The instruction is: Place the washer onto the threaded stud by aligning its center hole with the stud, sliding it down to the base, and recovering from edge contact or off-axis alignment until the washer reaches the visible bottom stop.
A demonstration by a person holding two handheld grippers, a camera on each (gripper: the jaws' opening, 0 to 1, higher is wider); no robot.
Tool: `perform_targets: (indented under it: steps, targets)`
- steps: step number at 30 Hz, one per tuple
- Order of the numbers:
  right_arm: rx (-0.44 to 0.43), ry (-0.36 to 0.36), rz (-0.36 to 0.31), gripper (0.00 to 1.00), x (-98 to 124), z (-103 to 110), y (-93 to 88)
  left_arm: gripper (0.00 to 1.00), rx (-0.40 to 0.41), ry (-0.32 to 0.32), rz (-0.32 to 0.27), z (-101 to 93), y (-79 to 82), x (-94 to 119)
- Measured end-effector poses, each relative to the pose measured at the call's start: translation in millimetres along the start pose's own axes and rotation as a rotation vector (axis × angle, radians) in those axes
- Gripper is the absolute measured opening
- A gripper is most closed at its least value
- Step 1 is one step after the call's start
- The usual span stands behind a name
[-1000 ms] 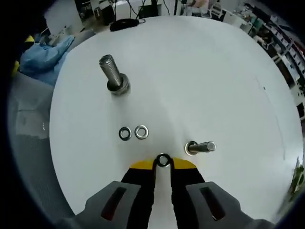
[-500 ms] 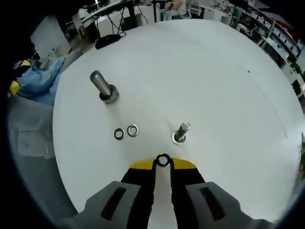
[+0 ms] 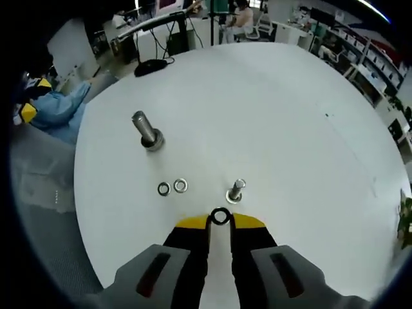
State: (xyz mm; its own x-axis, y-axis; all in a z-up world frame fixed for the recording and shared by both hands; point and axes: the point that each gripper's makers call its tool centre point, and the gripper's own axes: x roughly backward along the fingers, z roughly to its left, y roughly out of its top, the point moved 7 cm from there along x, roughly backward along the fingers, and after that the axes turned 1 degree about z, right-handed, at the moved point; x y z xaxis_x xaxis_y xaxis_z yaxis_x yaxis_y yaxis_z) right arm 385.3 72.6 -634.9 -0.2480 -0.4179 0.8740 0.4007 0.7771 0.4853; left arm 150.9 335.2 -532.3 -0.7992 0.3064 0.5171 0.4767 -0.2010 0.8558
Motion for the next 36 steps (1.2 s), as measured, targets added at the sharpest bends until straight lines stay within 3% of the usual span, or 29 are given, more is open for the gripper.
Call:
perform_targets:
  steps: [11, 18, 36]
  targets:
    - [0.017, -0.033, -0.063, 0.14, 14, -9, 22.9, 0.27, -0.001, 0.003, 0.0, 0.4, 0.0, 0]
    - [0.06, -0.034, -0.034, 0.14, 8, -9, 27.2, 0.27, -0.003, -0.001, 0.001, -0.6, -0.3, 0]
    - [0.025, -0.044, 0.007, 0.14, 0, -14, 25.6, 0.27, 0.01, 0.0, -0.009, 0.1, 0.7, 1]
